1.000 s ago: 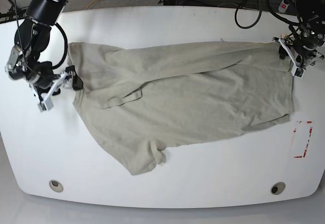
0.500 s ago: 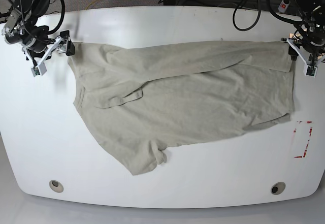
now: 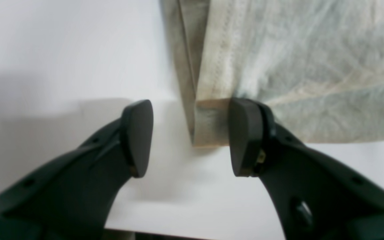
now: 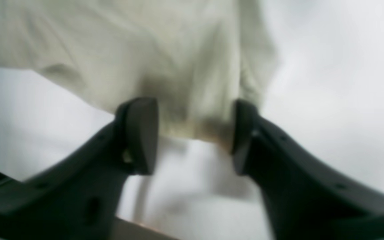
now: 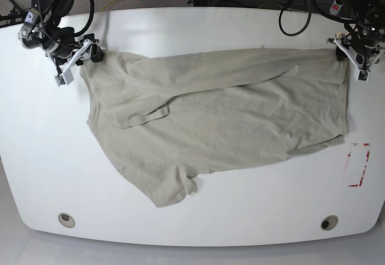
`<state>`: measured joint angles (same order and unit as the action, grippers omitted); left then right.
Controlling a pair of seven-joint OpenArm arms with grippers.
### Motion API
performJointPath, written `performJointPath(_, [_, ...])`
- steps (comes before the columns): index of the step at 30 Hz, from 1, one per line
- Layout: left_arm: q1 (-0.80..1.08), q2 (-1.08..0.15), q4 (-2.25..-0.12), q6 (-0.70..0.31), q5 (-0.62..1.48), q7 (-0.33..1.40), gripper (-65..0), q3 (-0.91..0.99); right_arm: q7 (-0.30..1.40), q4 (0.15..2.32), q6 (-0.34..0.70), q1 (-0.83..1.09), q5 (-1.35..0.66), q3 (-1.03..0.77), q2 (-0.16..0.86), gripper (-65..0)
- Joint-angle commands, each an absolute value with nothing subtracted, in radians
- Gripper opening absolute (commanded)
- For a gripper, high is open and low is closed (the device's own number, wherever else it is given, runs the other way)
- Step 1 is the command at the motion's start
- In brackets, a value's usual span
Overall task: Fold the T-shirt properly
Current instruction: 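Drag the shirt edge with both grippers to straighten it flat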
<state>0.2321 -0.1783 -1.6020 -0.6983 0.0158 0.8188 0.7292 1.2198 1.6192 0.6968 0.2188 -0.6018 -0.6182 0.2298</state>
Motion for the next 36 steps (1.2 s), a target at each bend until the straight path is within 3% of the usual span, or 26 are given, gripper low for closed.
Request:
performJointPath(1, [0.231, -0.193, -1.606, -0.698, 0.010, 0.822, -31.8, 0.728, 1.185, 1.590, 0.698, 0.213, -0.619, -0.610, 0.260, -46.9])
performJointPath(5, [0.231, -0.199, -1.604, -0.698, 0.008, 0.822, -32.6, 0.728, 1.181, 1.554, 0.698, 0.216, -0.619, -0.610, 0.278, -54.2])
performJointPath(11, [0.237, -0.200, -1.604, -0.698, 0.008, 0.822, -45.4, 0.734, 1.185, 1.616, 0.698, 0.266, -0.630, -0.618, 0.320, -65.0])
performJointPath(17, [0.286, -0.228, -1.615, -0.698, 0.015, 0.822, -51.0, 0.734, 1.196, 1.725, 0.698, 0.337, -0.625, -0.624, 0.326, -65.0])
performJointPath(30, [0.360, -0.226, -1.689, -0.698, 0.016, 0.828, -49.4, 0.737, 1.244, 1.770, 0.698, 0.386, -0.630, -0.624, 0.323, -64.8])
performJointPath(32, [0.367, -0.223, -1.742, -0.698, 0.016, 0.829, -44.9, 0.737, 1.244, 1.808, 0.698, 0.387, -0.625, -0.625, 0.323, -58.7])
performJointPath(36, [0.377, -0.220, -1.836, -0.698, 0.016, 0.842, -34.7, 0.737, 1.244, 1.903, 0.698, 0.401, -0.630, -0.625, 0.321, -33.3])
